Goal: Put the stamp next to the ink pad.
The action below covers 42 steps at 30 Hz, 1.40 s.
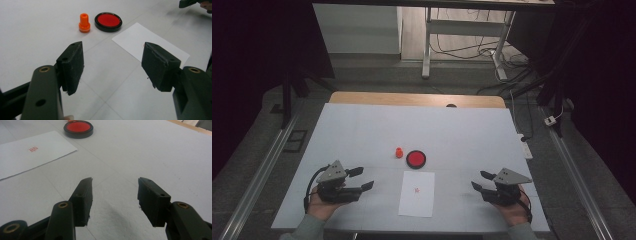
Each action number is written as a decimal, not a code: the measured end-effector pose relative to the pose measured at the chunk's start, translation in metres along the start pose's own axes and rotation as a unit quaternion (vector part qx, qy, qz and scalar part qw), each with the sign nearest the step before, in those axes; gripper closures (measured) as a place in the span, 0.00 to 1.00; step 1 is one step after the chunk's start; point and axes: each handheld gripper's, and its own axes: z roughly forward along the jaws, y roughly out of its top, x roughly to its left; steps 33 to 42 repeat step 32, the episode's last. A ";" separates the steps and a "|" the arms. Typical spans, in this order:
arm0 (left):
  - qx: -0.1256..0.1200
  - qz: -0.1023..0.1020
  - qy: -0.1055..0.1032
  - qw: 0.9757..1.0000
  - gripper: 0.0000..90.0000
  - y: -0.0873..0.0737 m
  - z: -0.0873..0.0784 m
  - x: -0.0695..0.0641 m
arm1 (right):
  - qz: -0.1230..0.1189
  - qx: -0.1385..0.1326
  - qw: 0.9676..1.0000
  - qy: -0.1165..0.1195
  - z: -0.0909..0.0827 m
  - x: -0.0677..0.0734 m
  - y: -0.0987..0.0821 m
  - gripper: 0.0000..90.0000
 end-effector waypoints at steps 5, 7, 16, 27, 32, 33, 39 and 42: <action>0.009 -0.005 0.002 1.000 0.38 -0.010 -0.002 0.001 | 0.000 -0.001 1.000 0.003 -0.001 -0.001 -0.002 0.50; 0.012 -0.007 0.003 1.000 0.38 -0.013 -0.001 0.003 | 0.000 -0.002 1.000 0.002 -0.001 -0.002 -0.002 0.50; 0.019 -0.014 0.004 1.000 0.39 -0.014 0.002 0.005 | -0.005 -0.002 1.000 0.001 -0.003 -0.004 -0.002 0.50; 0.020 -0.014 0.005 1.000 0.39 -0.015 0.002 0.006 | -0.009 -0.003 1.000 -0.001 -0.004 -0.002 -0.001 0.50; 0.020 -0.012 0.005 1.000 0.39 -0.015 0.003 0.006 | -0.010 -0.006 1.000 0.003 -0.004 -0.001 -0.001 0.49; 0.020 -0.012 0.005 1.000 0.39 -0.015 0.003 0.006 | -0.010 -0.006 1.000 0.003 -0.004 -0.001 -0.001 0.49; 0.020 -0.012 0.005 1.000 0.39 -0.015 0.003 0.006 | -0.010 -0.006 1.000 0.003 -0.004 -0.001 -0.001 0.49; 0.020 -0.012 0.005 1.000 0.39 -0.015 0.003 0.006 | -0.010 -0.006 1.000 0.003 -0.004 -0.001 -0.001 0.49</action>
